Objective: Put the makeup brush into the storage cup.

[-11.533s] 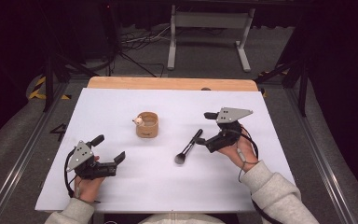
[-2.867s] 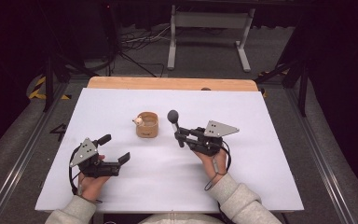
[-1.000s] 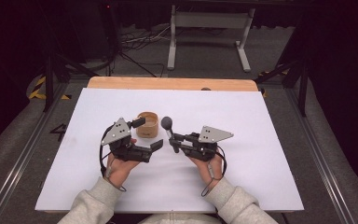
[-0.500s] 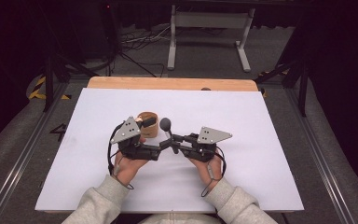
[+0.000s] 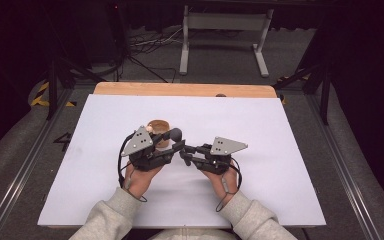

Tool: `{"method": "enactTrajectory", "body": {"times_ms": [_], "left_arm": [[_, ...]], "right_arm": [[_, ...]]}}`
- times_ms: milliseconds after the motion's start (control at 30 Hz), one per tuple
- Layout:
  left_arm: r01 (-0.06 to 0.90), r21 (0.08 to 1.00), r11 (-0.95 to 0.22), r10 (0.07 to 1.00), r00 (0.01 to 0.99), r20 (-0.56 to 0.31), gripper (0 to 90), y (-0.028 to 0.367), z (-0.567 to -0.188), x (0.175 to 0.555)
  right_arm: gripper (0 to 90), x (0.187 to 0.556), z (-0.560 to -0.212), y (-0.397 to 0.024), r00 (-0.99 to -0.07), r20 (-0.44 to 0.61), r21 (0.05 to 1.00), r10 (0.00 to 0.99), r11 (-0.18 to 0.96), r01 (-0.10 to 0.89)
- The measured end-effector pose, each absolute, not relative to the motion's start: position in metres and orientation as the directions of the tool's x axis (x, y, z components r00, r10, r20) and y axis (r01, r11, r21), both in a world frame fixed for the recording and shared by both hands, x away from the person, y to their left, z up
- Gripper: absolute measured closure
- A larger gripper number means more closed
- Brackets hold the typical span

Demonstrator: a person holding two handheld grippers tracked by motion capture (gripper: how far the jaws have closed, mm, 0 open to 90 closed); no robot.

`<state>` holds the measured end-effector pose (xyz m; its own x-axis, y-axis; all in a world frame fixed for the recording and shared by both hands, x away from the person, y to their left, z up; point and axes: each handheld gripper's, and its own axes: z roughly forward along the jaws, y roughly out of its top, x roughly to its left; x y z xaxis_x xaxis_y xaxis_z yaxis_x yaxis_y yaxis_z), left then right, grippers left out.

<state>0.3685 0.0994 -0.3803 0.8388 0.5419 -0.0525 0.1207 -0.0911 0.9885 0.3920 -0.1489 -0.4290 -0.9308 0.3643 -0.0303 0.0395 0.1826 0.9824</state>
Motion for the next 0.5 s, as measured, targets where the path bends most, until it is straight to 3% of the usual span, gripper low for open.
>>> {"method": "enactTrajectory", "body": {"times_ms": [267,500], "left_arm": [[0.125,0.988,-0.087,0.560,0.827,-0.055,67.2,0.1023,-0.3806,0.3683],[0.129,0.988,-0.085,0.560,0.827,-0.060,68.7,0.1025,-0.3806,0.3679]], "right_arm": [[74.3,0.3924,-0.4305,-0.1479,-0.931,-0.027,0.981,0.364,0.191,0.046],[74.0,0.3926,-0.4306,-0.1479,-0.931,-0.027,0.980,0.365,0.192,0.046]]}}
